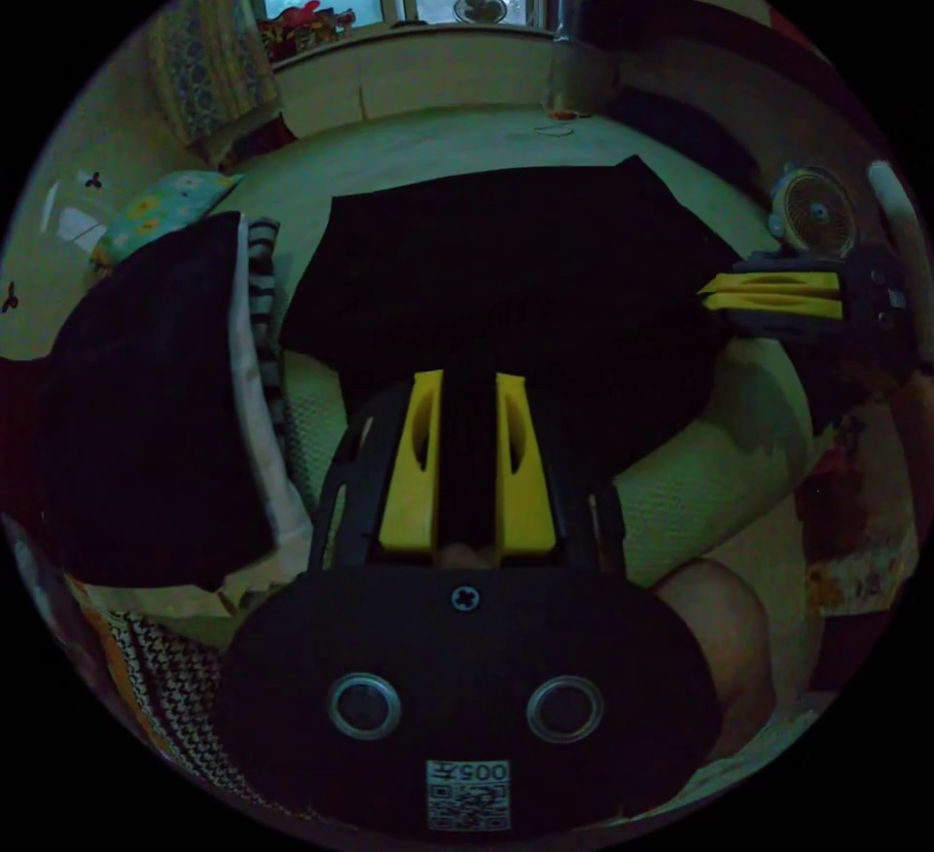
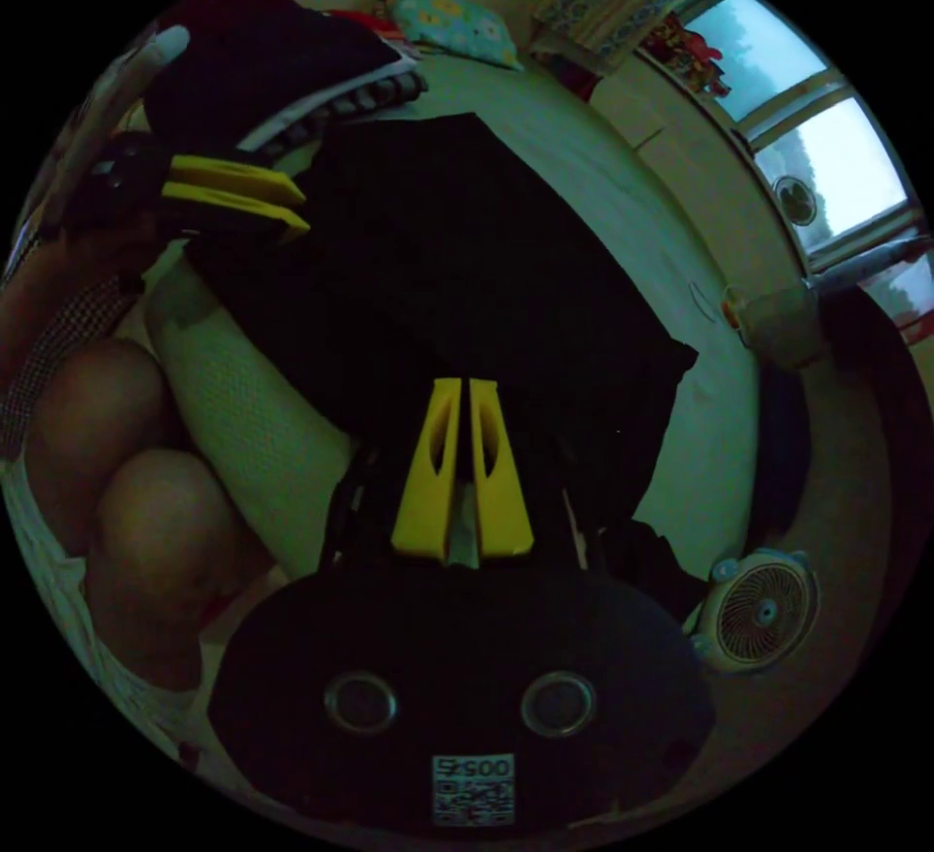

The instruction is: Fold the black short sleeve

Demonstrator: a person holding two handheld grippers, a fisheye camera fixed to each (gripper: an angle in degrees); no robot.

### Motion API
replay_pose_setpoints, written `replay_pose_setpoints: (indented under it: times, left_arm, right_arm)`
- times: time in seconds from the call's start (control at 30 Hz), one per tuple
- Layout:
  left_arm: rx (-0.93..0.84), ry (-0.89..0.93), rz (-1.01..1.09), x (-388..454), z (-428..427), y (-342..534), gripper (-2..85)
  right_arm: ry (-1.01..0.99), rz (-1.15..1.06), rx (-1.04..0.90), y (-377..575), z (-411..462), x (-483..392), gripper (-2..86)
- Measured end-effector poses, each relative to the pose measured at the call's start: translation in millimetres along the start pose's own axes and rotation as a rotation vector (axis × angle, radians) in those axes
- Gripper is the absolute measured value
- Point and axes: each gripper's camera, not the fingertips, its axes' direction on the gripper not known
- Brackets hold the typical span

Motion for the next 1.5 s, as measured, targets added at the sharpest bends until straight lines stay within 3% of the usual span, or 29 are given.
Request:
replay_pose_setpoints:
  times: [0.37,0.7,1.13,1.33,1.5]
  left_arm:
    - [-0.011,-0.048,0.011,-0.4,-6.8,-44.6,16.3]
    - [-0.026,-0.064,0.046,-7.6,-7.7,-99.0,16.5]
    - [-0.03,-0.025,0.116,-35.1,-31.9,-150.1,16.2]
    - [-0.012,-0.074,0.013,-62.5,-45.2,-182.4,12.0]
    - [0.059,-0.047,-0.05,-86.6,-68.7,-198.2,2.2]
  right_arm:
    - [-0.085,0.154,0.001,-35.3,-19.9,51.3,-0.9]
    - [-0.232,0.287,0.025,-63.9,-36.8,125.1,0.7]
    - [-0.266,0.457,0.068,-93.4,-50.3,211.8,0.8]
    - [-0.252,0.425,0.069,-91.0,-57.4,229.6,0.8]
    - [-0.186,0.348,0.095,-76.6,-46.5,235.2,1.7]
